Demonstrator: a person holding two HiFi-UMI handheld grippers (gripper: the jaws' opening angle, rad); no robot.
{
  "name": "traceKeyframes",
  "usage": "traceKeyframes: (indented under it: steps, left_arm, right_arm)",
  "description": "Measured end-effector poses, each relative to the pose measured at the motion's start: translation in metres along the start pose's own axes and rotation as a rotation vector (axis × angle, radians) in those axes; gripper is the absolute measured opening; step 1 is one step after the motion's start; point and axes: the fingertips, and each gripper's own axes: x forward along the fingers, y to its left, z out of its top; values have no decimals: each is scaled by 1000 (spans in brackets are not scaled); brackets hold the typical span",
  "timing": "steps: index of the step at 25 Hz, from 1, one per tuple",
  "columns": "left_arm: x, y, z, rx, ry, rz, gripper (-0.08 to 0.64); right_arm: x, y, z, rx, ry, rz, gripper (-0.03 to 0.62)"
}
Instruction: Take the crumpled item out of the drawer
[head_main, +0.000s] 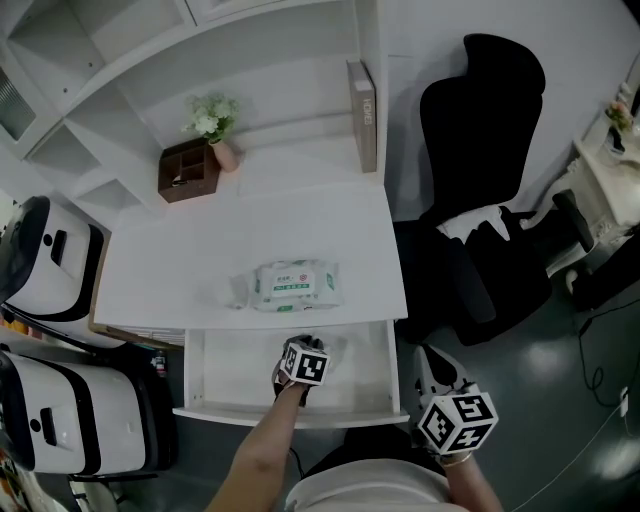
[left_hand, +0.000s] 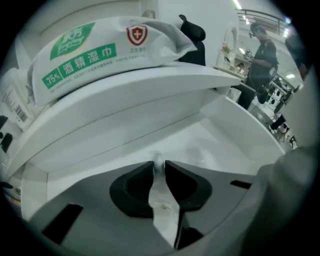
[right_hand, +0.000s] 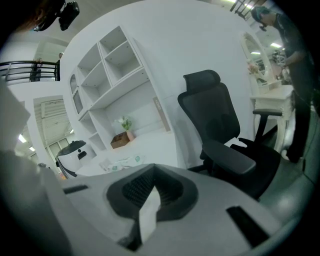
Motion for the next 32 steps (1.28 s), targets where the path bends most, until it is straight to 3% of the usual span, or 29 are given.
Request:
traceKeyframes:
  steps: [6,19,32]
  left_arm:
    - [-13,-1,1,21,-33,-1,55]
    - [-74,-22,28,48,-204,-11,54]
    - [-147,-21,64,-8,-404,7,54]
  right_arm:
    - [0,7,0,-10,0,19,2]
    - [-7,21,-2,-17,-11,66,2]
    - [-15,34,0,-43,-36,87,2]
